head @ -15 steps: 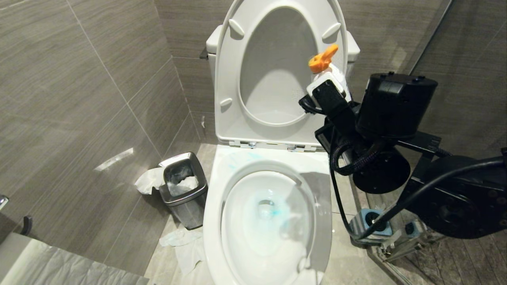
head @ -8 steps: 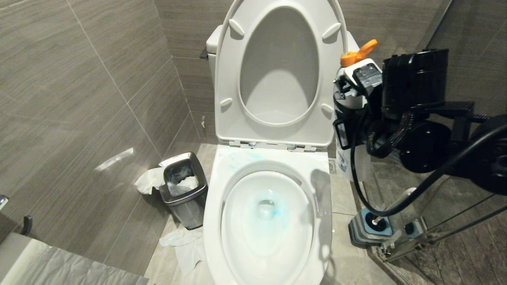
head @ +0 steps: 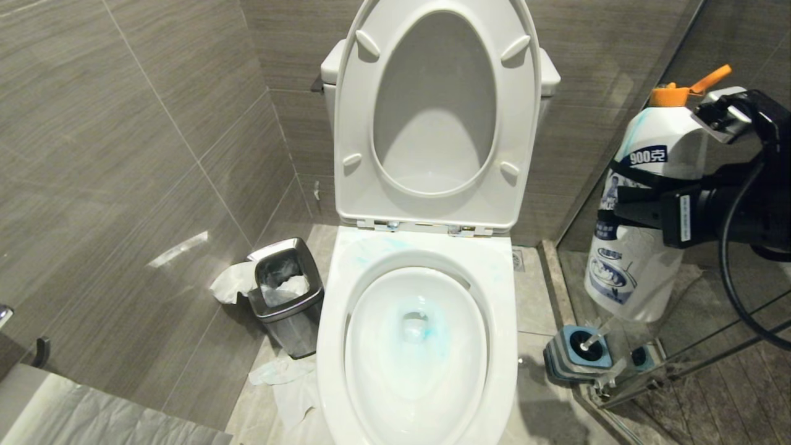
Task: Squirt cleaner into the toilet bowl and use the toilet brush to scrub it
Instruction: Place the cleaning agent on the floor
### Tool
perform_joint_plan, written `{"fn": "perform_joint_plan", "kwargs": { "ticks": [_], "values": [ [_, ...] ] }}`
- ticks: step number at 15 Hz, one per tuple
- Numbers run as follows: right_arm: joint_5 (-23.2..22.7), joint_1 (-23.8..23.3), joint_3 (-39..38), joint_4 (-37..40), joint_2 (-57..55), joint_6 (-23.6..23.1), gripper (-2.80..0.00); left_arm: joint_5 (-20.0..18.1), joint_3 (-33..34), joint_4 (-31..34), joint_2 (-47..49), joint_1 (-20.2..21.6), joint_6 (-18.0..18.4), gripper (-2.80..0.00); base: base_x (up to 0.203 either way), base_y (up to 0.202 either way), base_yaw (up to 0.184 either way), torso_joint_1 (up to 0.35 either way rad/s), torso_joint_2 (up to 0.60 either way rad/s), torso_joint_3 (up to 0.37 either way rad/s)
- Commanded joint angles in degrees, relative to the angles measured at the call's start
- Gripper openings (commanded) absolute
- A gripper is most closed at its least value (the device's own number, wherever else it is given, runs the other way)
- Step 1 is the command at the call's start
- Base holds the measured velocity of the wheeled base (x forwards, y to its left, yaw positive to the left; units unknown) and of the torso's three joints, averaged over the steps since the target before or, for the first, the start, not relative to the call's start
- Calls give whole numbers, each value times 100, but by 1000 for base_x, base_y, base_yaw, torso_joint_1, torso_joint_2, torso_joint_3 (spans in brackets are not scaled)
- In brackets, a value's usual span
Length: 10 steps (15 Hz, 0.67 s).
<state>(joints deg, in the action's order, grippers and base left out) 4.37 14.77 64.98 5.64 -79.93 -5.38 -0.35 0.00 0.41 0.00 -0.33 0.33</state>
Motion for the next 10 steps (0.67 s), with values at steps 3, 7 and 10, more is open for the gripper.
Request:
{"fn": "perform_joint_plan", "kwargs": {
  "ticks": [3,7,10],
  "values": [
    [-580,-1375,-704,-740,328,-417,-280,0,9,2,9,-2,2,-280,0,0,0,0,0,0],
    [-823,-1860,-1376,-2374,-228,-457,-280,0,9,2,9,-2,2,-280,0,0,0,0,0,0],
    [-818,-1889,-1743,-3370,-667,-439,-280,0,9,2,9,-2,2,-280,0,0,0,0,0,0]
  ]
}}
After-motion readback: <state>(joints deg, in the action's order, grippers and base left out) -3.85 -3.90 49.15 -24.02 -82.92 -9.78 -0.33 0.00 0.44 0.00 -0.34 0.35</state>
